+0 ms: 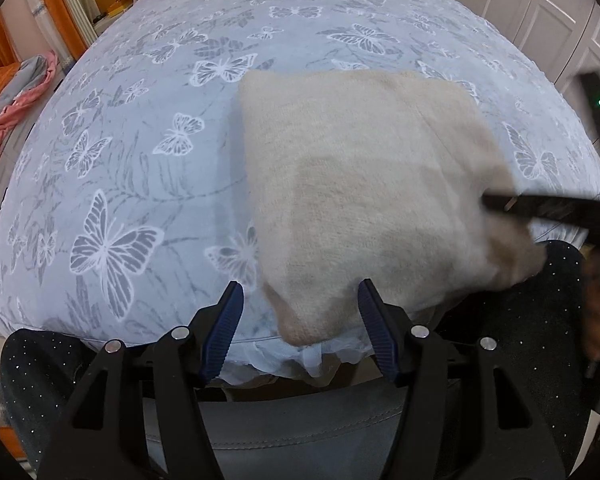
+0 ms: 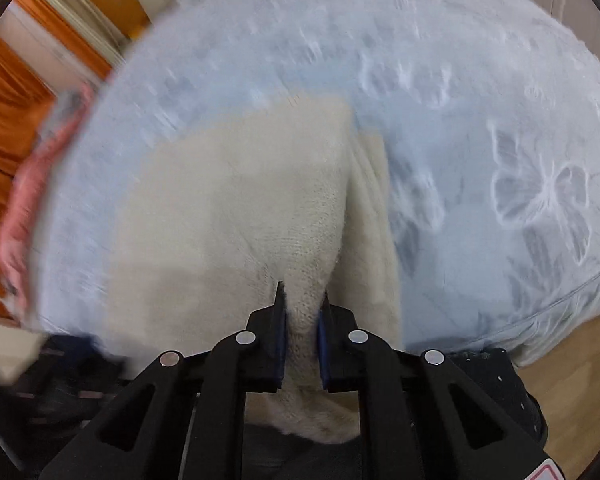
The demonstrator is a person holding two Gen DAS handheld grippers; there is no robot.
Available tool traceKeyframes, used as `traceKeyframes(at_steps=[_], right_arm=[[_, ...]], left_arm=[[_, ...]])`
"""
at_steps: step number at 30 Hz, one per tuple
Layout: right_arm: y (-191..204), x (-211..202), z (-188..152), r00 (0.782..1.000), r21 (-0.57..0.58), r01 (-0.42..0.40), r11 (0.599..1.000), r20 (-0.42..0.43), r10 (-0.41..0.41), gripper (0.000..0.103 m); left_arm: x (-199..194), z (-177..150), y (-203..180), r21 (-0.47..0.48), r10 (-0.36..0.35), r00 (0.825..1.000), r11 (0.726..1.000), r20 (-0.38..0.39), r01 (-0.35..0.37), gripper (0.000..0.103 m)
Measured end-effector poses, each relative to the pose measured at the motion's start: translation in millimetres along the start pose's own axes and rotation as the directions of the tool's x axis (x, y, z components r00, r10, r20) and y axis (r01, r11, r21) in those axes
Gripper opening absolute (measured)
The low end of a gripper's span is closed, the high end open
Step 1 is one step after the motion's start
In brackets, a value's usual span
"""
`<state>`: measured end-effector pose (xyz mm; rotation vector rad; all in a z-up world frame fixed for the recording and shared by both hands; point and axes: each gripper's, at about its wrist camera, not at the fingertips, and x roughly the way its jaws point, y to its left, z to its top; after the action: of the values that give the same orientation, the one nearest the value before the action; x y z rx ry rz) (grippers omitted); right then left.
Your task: Fold small clothes
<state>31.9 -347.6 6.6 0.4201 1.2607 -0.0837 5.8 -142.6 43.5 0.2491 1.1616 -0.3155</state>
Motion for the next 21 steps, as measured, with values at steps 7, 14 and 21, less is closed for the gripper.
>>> traceKeyframes(at_steps=[7, 14, 21], right_arm=[[1, -11, 5, 0.997, 0.015, -0.057, 0.998, 0.056, 0.056, 0.015], [2, 7, 1, 0.993, 0.110, -0.109, 0.988, -0.035, 0.113, 0.017], [126, -118, 19, 0.898, -0.235, -0.357, 0.904, 0.179, 0.401, 0.012]], left_arm=[[2, -2, 3, -0.013, 0.005, 1.000, 1.000, -0.009, -0.006, 0.060], [-14, -8, 35, -0.169, -0.152, 0.988, 0.973, 0.031, 0.155, 0.069], [-50, -30, 88, -0.272, -0.122, 0.986, 0.951, 0.112, 0.149, 0.071]])
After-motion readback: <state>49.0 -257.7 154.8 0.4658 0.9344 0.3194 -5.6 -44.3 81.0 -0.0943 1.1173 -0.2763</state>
